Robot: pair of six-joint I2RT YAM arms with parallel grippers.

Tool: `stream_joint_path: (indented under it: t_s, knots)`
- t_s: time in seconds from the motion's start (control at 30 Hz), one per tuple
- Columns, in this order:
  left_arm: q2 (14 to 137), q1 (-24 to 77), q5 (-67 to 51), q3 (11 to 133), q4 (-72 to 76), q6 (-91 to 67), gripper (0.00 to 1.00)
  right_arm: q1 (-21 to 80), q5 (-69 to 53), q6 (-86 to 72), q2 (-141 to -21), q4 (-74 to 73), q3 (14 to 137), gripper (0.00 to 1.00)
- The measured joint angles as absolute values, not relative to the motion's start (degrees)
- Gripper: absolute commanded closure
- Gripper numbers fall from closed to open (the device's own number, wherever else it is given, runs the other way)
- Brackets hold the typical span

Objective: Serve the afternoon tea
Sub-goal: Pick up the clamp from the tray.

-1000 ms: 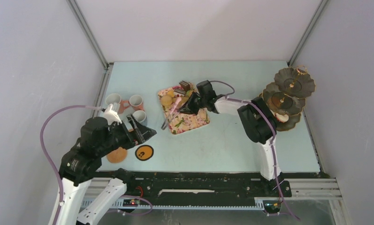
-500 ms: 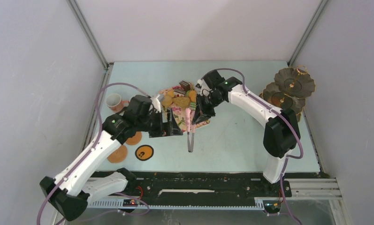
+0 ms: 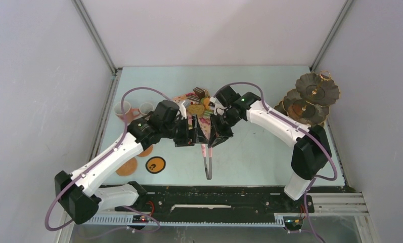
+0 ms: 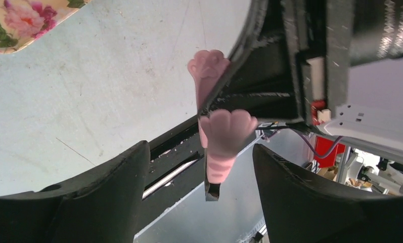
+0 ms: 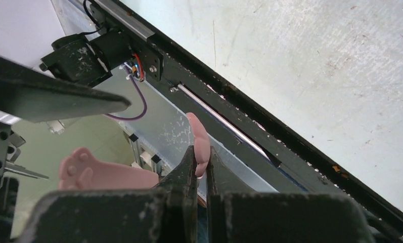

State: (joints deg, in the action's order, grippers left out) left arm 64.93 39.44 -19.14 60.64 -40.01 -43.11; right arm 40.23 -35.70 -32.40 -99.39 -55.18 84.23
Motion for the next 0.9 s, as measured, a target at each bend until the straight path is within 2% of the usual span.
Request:
stream_joint_path:
  t_s: [0.13, 0.3, 0.4, 0.47, 0.63, 0.7, 0.8, 0.9]
  knots:
    - [66.48, 39.57, -18.61, 60.64, -39.13, -45.08, 0.36, 40.64, -34.7, -34.06, -97.65, -54.61, 83.81, 1.0]
    - [67.05, 39.94, -18.72, 60.64, -35.92, -48.31, 0.69, 41.58, -32.56, -35.64, -96.9, -53.82, 83.79, 0.99]
    - [67.2, 40.05, -18.92, 60.62, -34.44, -49.74, 0.9, 41.93, -30.89, -36.45, -96.47, -53.3, 83.7, 0.87]
    - [67.2, 40.16, -19.03, 60.31, -33.47, -50.78, 0.99, 41.93, -30.24, -37.12, -95.66, -53.08, 83.48, 0.77]
    - [66.96, 39.03, -19.44, 59.75, -30.96, -55.64, 1.0, 41.78, -25.69, -39.27, -89.58, -51.03, 81.45, 0.33]
    - [66.15, 37.41, -19.84, 58.67, -30.06, -58.02, 1.0, 41.76, -22.13, -39.44, -85.21, -49.34, 78.98, 0.19]
    - [63.88, 34.96, -19.68, 56.53, -28.49, -62.17, 1.0, 42.24, -18.13, -40.88, -77.45, -44.58, 73.34, 0.06]
    - [60.29, 32.75, -19.62, 52.77, -24.77, -68.55, 1.0, 44.86, -14.09, -41.5, -69.45, -38.15, 67.4, 0.04]
